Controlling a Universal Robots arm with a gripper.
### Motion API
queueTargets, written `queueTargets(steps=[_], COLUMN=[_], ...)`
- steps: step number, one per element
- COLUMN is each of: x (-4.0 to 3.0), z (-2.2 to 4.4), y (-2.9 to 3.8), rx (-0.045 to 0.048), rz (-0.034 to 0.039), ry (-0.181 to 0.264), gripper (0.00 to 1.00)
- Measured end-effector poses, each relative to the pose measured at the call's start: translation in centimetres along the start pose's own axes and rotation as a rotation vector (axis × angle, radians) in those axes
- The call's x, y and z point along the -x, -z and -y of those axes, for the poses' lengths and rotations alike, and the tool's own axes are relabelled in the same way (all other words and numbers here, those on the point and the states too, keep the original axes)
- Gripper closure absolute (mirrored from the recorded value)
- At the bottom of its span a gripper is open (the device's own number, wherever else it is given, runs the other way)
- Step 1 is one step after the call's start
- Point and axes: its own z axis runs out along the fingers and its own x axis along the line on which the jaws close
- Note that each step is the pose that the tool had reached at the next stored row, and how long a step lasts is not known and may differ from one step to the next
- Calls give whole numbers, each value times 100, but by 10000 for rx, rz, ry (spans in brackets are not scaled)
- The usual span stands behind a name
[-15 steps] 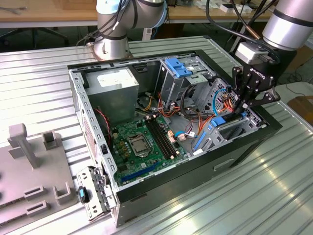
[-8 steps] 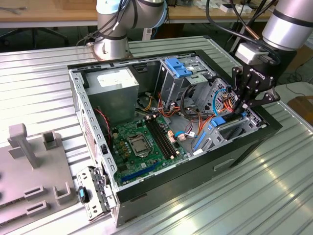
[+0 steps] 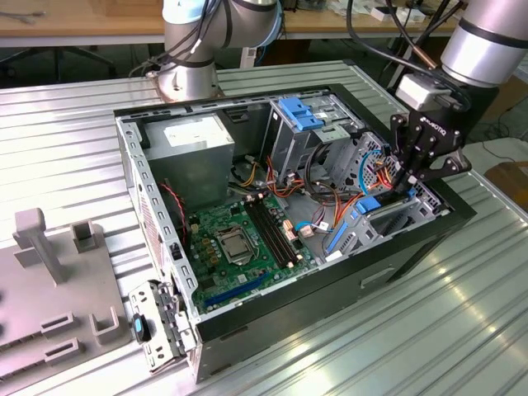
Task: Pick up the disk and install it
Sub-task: 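Insert the first disk wire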
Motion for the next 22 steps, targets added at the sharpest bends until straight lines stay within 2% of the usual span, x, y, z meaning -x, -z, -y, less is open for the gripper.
queueTargets(steps=[7,11,22], x=[2,-2,9], z=[0,0,-1], y=[-17,25,20], rx=[0,0,0], rz=[1,2,0], ry=[0,0,0], gripper=[83,83,83])
